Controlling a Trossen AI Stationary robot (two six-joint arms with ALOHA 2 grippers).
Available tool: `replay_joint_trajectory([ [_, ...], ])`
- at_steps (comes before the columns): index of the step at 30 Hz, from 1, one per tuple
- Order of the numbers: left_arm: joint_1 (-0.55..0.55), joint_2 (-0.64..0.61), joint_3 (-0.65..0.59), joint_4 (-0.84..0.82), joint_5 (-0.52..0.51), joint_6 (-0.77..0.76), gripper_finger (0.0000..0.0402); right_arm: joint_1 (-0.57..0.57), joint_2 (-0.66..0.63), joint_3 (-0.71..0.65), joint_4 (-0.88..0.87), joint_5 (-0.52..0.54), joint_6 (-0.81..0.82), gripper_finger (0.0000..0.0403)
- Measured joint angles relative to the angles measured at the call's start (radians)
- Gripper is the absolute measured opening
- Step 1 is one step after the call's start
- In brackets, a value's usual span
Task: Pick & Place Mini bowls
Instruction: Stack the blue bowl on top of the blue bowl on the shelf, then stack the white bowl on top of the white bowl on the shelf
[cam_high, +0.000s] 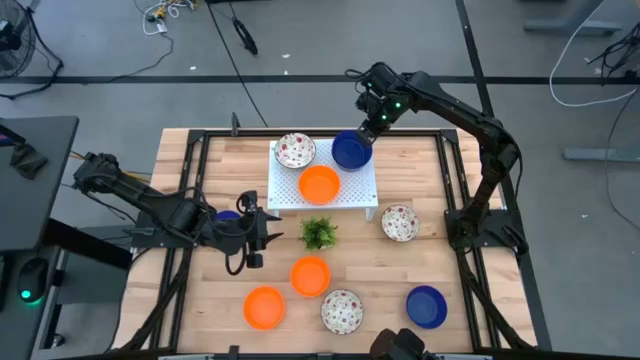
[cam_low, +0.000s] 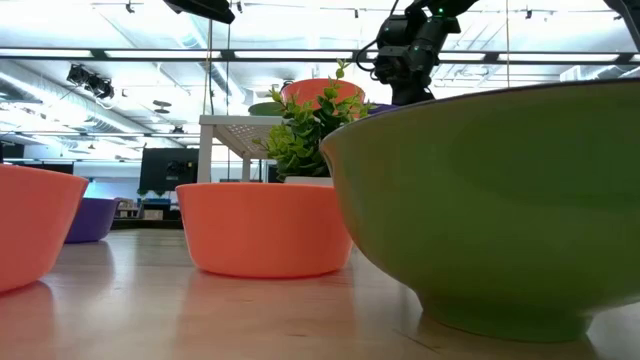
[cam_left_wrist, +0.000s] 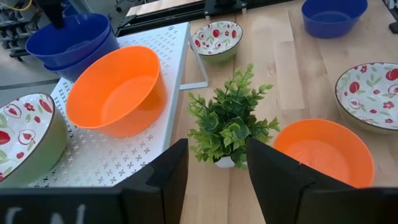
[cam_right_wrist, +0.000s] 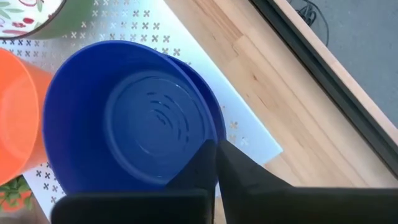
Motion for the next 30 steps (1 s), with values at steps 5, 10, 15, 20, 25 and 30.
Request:
replay_joint_trajectory([
  [5,0.0,0.0,0.0,0.0,0.0,0.0,0.0167,0.0,0.0,0.0,-0.006,0.0,-0.008,0.0044],
  [10,0.0,0.0,0.0,0.0,0.0,0.0,0.0167,0.0,-0.004,-0.001,0.024,0.0,-0.027,0.0103],
  [15,0.0,0.0,0.0,0.0,0.0,0.0,0.0167,0.0,-0.051,-0.001,0.061,0.0,-0.061,0.0153],
  [20,0.0,0.0,0.0,-0.001,0.0,0.0,0.0167,0.07,-0.142,-0.002,0.043,0.014,-0.095,0.0165],
  [25,0.0,0.0,0.0,-0.003,0.0,0.0,0.0167,0.263,-0.314,-0.154,0.149,0.088,-0.112,0.0151],
  [30,0.0,0.003,0.0,0.028,0.0,0.0,0.0167,0.536,-0.548,-0.493,0.404,0.207,-0.035,0.0131],
])
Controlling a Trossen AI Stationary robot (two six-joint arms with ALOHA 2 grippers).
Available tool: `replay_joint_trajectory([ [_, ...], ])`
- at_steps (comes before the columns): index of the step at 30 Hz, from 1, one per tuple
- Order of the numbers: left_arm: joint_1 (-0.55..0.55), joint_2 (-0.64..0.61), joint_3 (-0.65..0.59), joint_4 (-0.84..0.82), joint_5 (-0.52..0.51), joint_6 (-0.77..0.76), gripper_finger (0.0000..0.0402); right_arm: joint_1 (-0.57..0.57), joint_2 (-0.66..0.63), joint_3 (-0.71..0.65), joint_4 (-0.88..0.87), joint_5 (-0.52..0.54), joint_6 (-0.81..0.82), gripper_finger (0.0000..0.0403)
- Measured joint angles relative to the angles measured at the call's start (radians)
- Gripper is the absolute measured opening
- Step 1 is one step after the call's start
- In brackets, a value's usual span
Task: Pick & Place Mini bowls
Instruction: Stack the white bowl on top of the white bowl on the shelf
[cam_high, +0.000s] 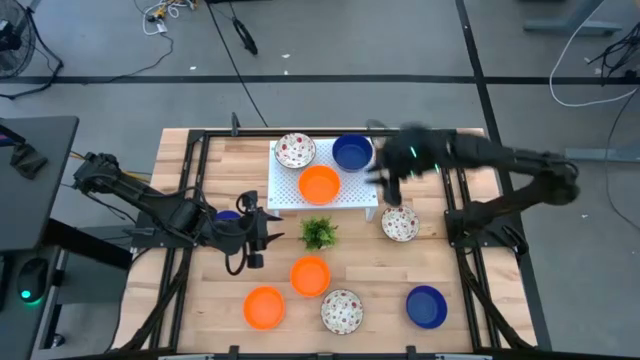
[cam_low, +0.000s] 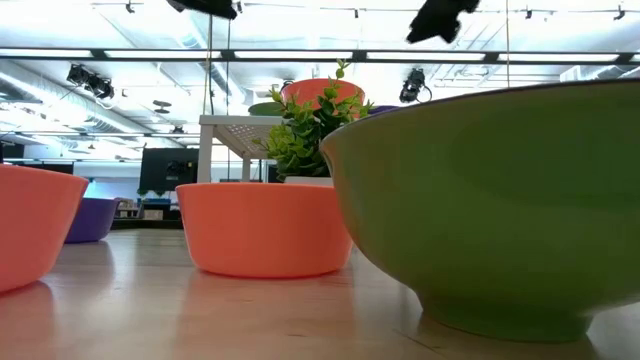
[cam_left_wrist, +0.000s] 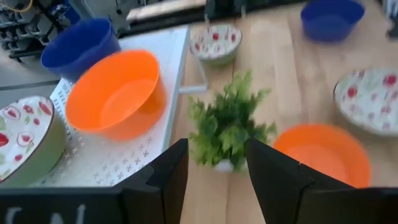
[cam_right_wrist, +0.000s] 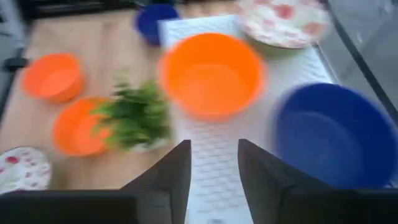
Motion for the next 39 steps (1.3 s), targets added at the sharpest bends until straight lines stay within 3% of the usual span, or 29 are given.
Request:
replay_joint_trajectory([
  [4,-0.01,0.045,0.0,0.142,0.028,0.052,0.0167,0.24,-0.136,-0.279,0.234,0.09,0.06,0.0115],
  [9,-0.042,0.18,0.0,0.401,0.163,0.189,0.0167,0.481,-0.21,-0.58,0.608,0.172,0.095,0.0099],
  [14,-0.044,0.358,0.0,0.679,0.295,0.27,0.0167,0.609,-0.211,-0.794,0.988,0.219,0.099,0.0087],
  [17,-0.039,0.464,0.002,0.787,0.428,0.289,0.0167,0.648,-0.212,-0.849,1.089,0.22,0.105,0.0081],
  [19,-0.042,0.531,0.022,0.785,0.481,0.326,0.0167,0.662,-0.214,-0.854,1.13,0.22,0.112,0.0078],
  [23,-0.061,0.638,0.095,0.745,0.491,0.302,0.0167,0.676,-0.211,-0.855,1.153,0.22,0.145,0.0075],
  [27,-0.093,0.726,0.219,0.583,0.52,0.249,0.0167,0.68,-0.211,-0.855,1.169,0.22,0.147,0.0075],
  [33,-0.16,0.832,0.388,0.284,0.47,0.298,0.0167,0.68,-0.211,-0.855,1.173,0.229,0.154,0.0075],
  [39,-0.166,0.859,0.415,0.225,0.38,0.364,0.0167,0.68,-0.211,-0.855,1.158,0.248,0.184,0.0075],
])
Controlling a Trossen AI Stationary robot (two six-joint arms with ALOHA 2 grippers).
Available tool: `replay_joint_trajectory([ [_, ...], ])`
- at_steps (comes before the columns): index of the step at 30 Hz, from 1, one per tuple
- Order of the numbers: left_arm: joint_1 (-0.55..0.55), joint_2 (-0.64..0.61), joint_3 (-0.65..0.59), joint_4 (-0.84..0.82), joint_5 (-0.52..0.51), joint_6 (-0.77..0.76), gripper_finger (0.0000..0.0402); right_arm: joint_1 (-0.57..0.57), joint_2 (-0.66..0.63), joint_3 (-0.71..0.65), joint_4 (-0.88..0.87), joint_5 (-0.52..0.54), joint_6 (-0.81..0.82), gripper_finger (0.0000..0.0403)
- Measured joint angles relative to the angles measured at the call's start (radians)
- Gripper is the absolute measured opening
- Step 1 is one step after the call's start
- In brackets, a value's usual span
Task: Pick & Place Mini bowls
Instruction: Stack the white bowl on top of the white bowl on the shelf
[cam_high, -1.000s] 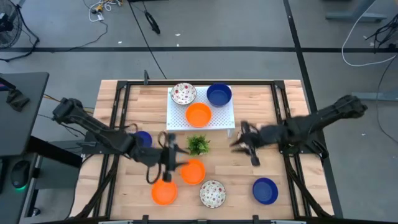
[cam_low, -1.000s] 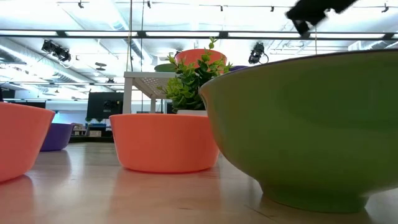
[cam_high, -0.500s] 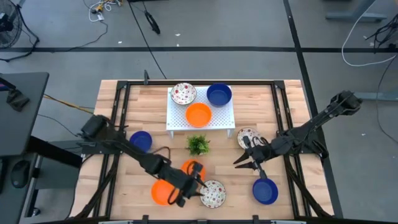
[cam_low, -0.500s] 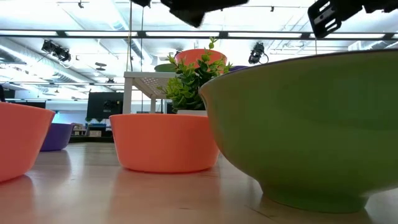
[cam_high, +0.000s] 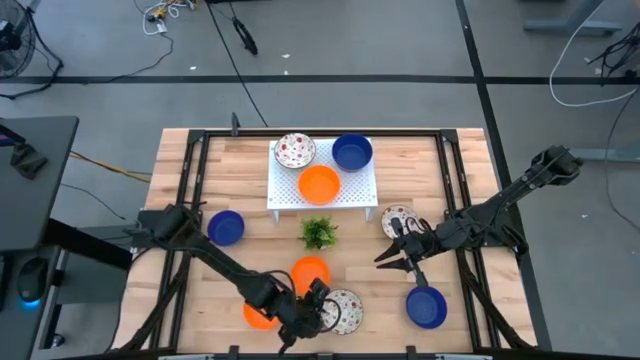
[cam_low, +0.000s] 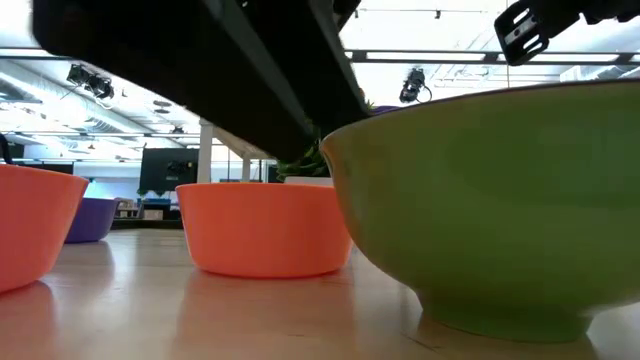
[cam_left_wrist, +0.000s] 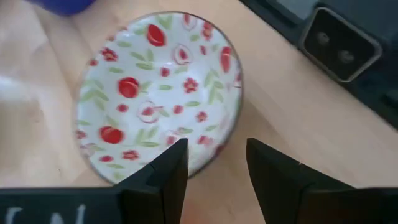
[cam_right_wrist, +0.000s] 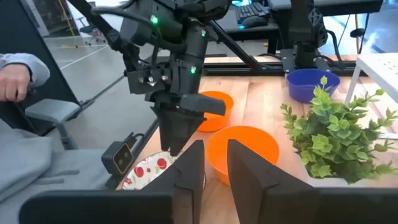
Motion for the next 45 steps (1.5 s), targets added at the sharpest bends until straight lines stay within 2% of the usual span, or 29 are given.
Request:
replay_joint_trajectory([
  [7,0.007,0.0,-0.001,0.007,0.004,0.119,0.0164,0.0,0.0,0.0,0.001,0.0,0.01,0.0075],
  [15,0.049,0.012,-0.001,0.017,0.049,0.157,0.0119,0.0,0.0,0.0,-0.001,0.0,0.026,0.0075],
  [23,0.062,0.023,-0.003,0.07,0.088,0.232,0.0095,0.0,0.0,0.0,-0.01,-0.001,0.038,0.0075],
  [31,0.067,0.023,-0.002,0.102,0.149,0.261,0.0012,0.0,0.0,0.0,-0.013,-0.001,0.048,0.0075],
  [36,0.075,0.023,-0.001,0.11,0.158,0.261,0.0015,0.0,0.0,0.0,-0.014,-0.001,0.052,0.0075],
  [40,0.073,0.02,0.006,0.126,0.128,0.29,0.0007,0.0,0.0,0.0,-0.015,-0.002,0.051,0.0075],
  [45,0.061,0.004,0.092,0.083,0.086,0.306,0.0005,0.0,0.0,0.0,-0.017,-0.002,0.051,0.0075],
])
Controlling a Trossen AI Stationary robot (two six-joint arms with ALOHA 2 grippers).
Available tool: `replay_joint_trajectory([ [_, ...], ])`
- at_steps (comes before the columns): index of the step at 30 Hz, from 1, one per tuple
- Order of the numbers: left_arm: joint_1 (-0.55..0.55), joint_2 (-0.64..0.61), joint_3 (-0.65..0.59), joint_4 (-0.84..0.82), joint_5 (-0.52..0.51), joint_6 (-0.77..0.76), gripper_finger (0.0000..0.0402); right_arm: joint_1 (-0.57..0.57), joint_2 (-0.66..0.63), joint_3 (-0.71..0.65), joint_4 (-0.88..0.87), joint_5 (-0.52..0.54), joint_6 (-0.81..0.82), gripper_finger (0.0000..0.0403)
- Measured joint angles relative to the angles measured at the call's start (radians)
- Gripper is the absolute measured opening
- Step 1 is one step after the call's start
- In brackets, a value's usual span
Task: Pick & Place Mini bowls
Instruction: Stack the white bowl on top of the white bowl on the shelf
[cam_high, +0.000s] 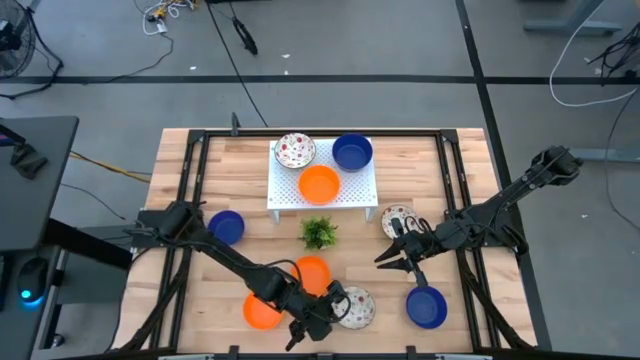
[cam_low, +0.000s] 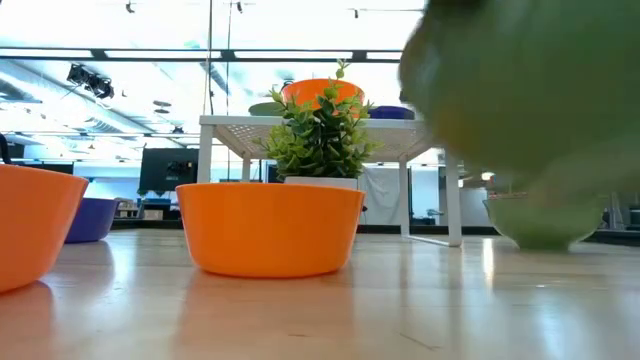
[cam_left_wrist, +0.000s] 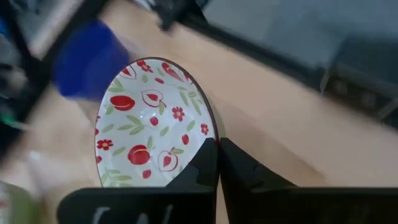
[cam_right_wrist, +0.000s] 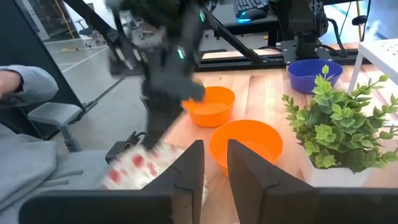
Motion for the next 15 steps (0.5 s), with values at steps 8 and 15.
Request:
replay_joint_trajectory([
  [8,-0.042,-0.097,0.118,-0.216,-0.191,0.004,0.0004,0.014,0.0,0.0,-0.023,-0.002,0.001,0.0075],
  [15,-0.047,-0.246,0.215,-0.527,-0.452,-0.149,0.0004,0.023,0.0,0.0,-0.024,-0.002,0.0,0.0075],
])
